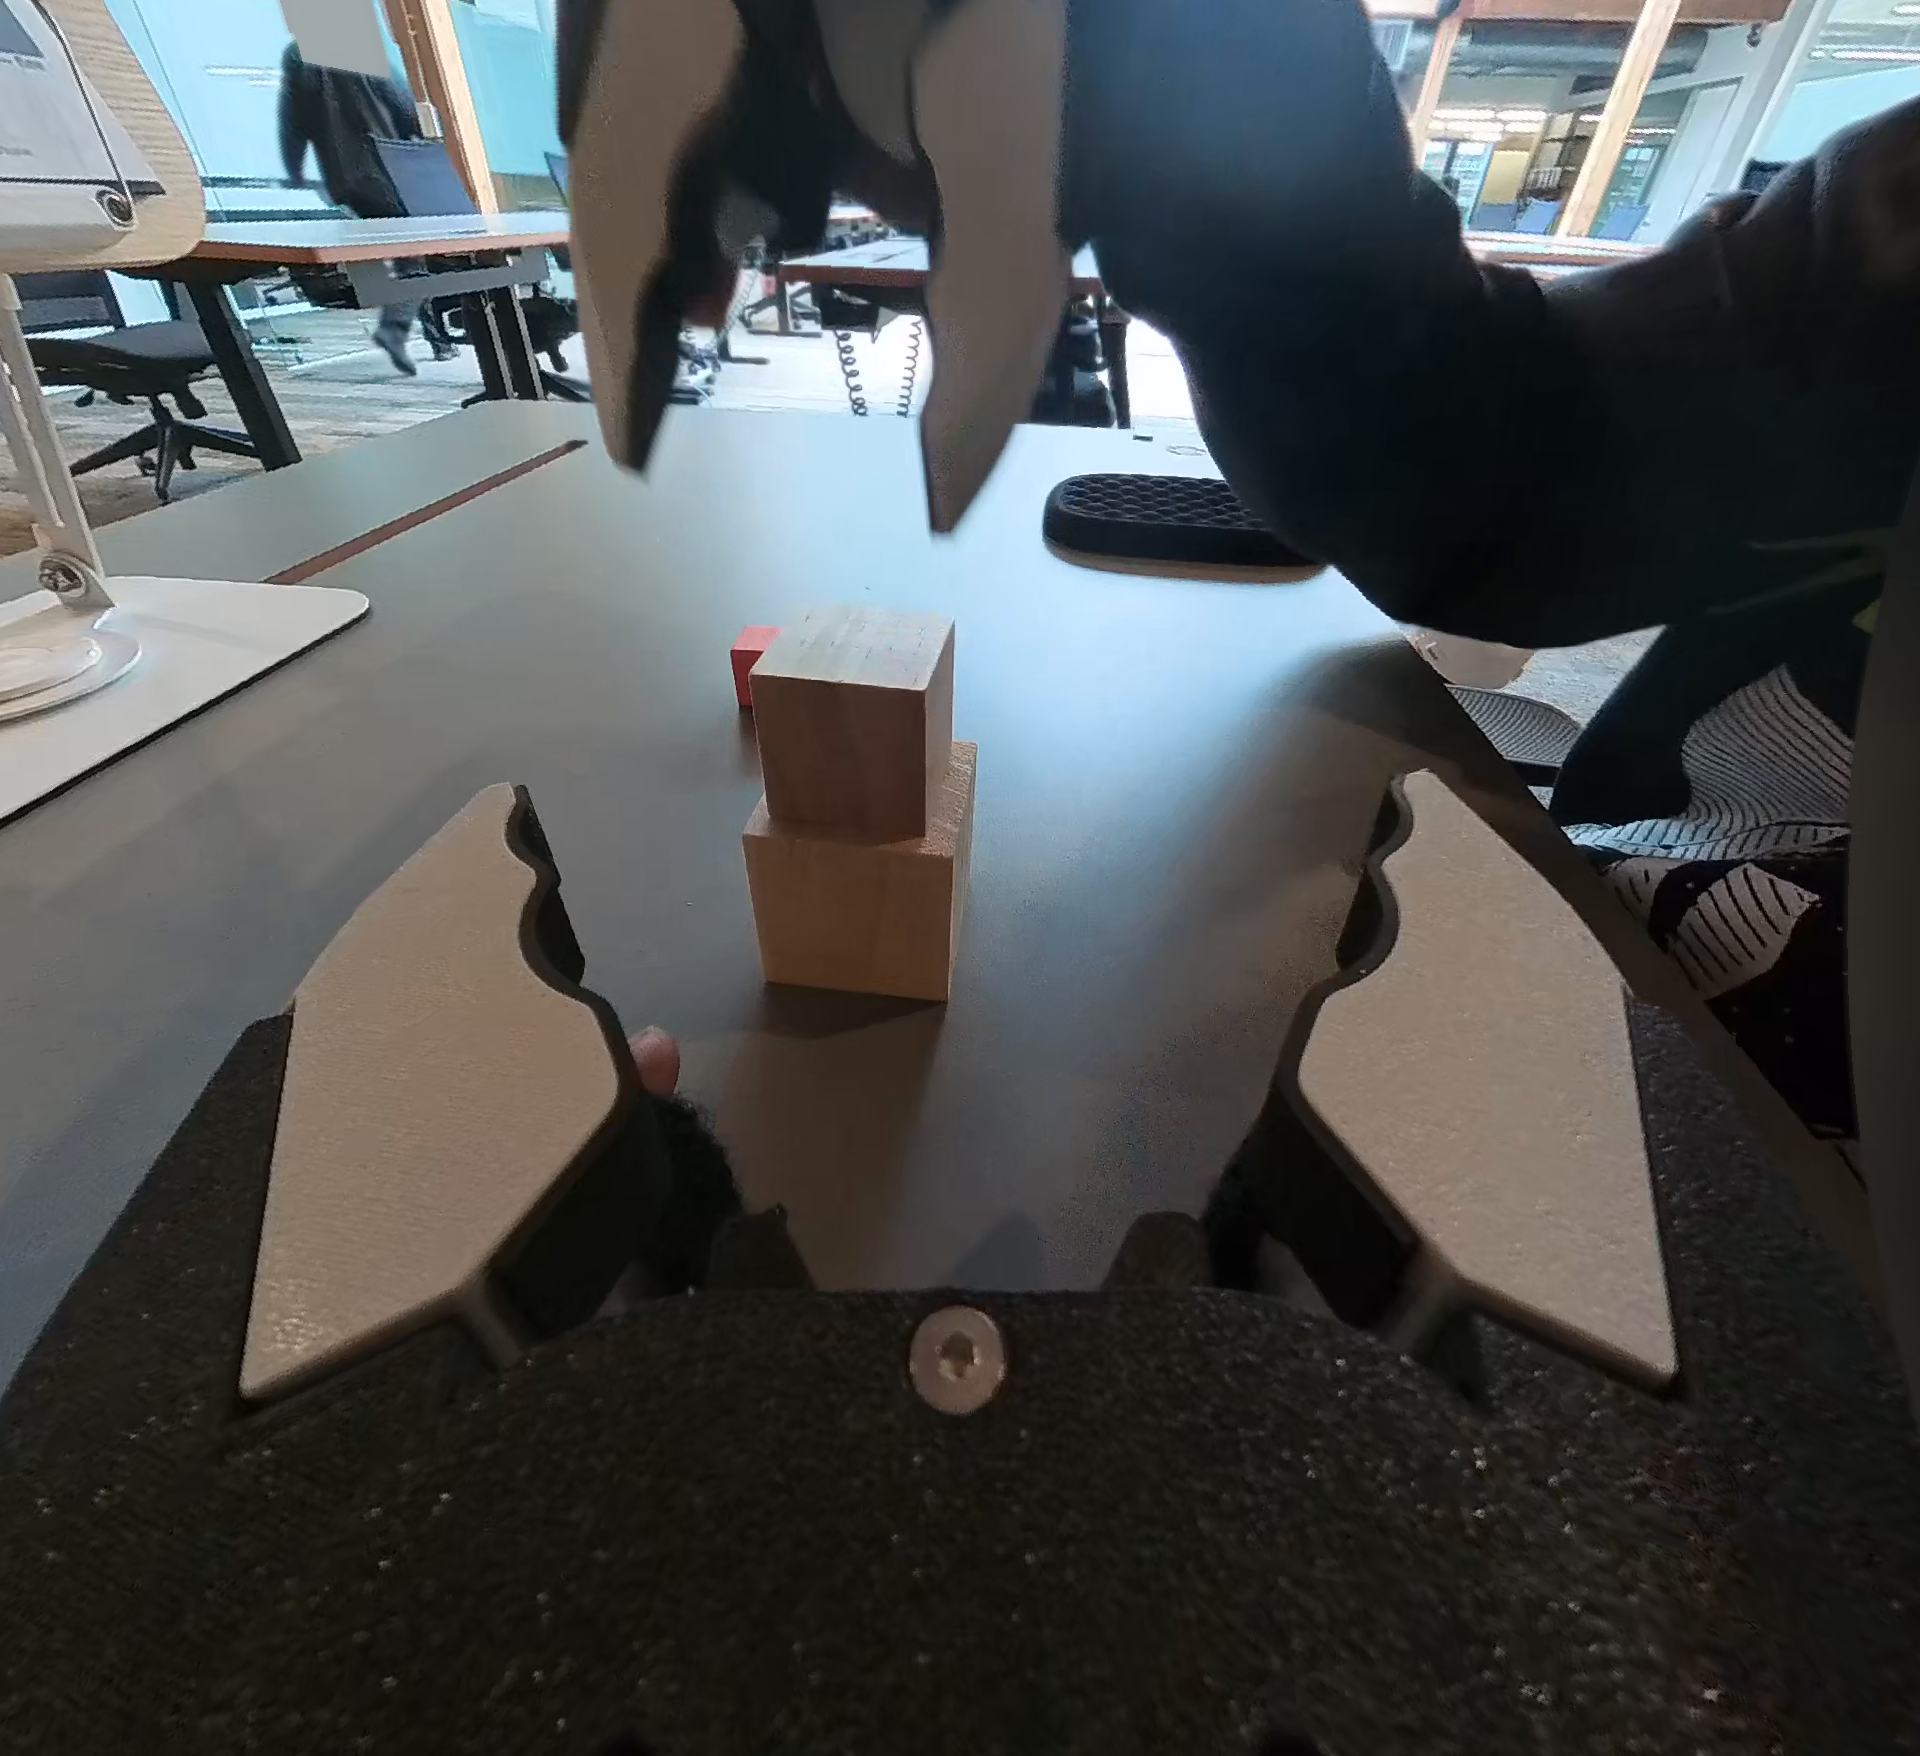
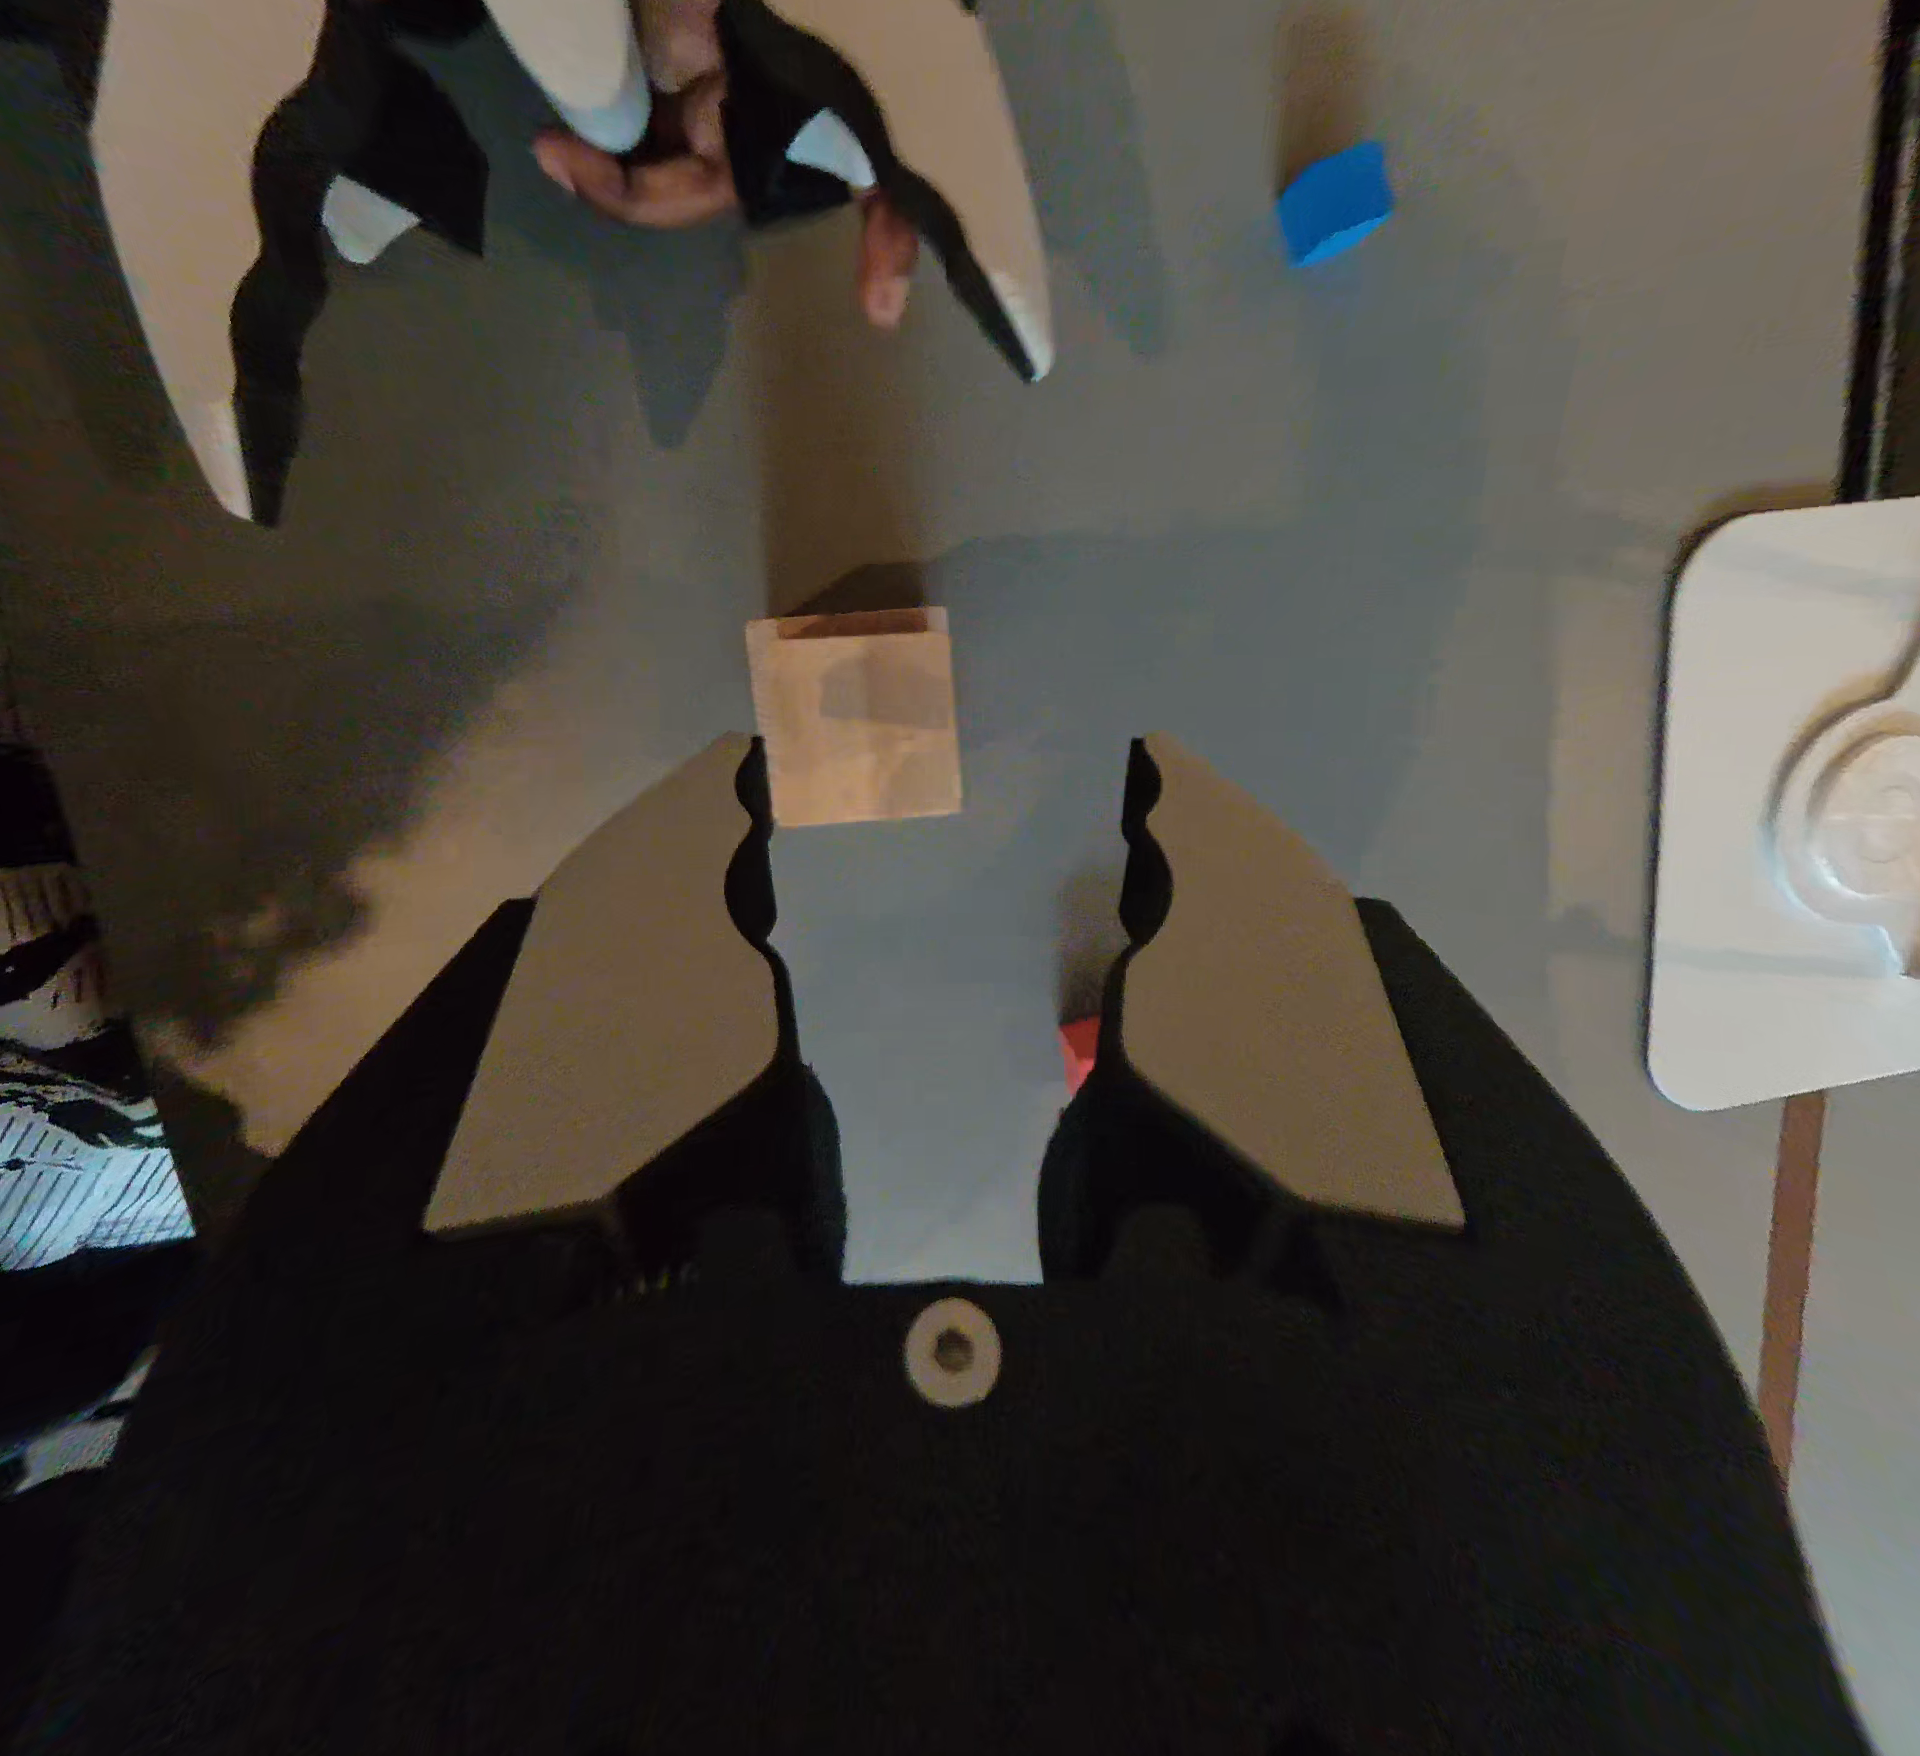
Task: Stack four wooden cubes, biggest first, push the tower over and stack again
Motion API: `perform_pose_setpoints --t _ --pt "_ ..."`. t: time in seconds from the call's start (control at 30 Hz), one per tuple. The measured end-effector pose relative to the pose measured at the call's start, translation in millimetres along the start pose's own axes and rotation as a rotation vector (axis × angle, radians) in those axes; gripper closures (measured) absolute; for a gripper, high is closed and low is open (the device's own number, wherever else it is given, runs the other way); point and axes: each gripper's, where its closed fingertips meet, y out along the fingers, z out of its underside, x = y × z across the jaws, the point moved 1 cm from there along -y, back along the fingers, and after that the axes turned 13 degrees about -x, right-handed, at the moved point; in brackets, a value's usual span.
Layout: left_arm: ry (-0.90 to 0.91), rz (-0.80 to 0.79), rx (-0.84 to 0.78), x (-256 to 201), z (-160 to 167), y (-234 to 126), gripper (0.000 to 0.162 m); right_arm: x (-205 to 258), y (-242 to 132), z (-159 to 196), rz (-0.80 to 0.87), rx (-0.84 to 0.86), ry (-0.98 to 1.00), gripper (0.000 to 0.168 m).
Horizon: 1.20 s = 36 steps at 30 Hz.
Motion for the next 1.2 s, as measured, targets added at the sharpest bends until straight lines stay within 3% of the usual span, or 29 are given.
perform_pose_setpoints --t 0.13,0.57,0.73,1.2 --pt "-0.003 -0.002 -0.002 0.4 -0.3 -0.2 0.02 -21.7 -22.7 16.1 0.034 -0.035 0.011 0.102" --pt "0.001 0.0 0.005 -0.2 0.6 0.0 0.02 -57.7 -41.5 142.7 -0.026 0.153 -0.097 0.101" --pt "-0.007 -0.002 0.002 0.6 0.2 -0.3 0.021 -51.1 -29.2 156.9 -0.11 0.179 -0.133 0.097" --pt "-0.001 0.0 0.006 0.0 0.6 0.0 0.021 -51.2 9.2 157.5 -0.151 0.162 -0.173 0.114"
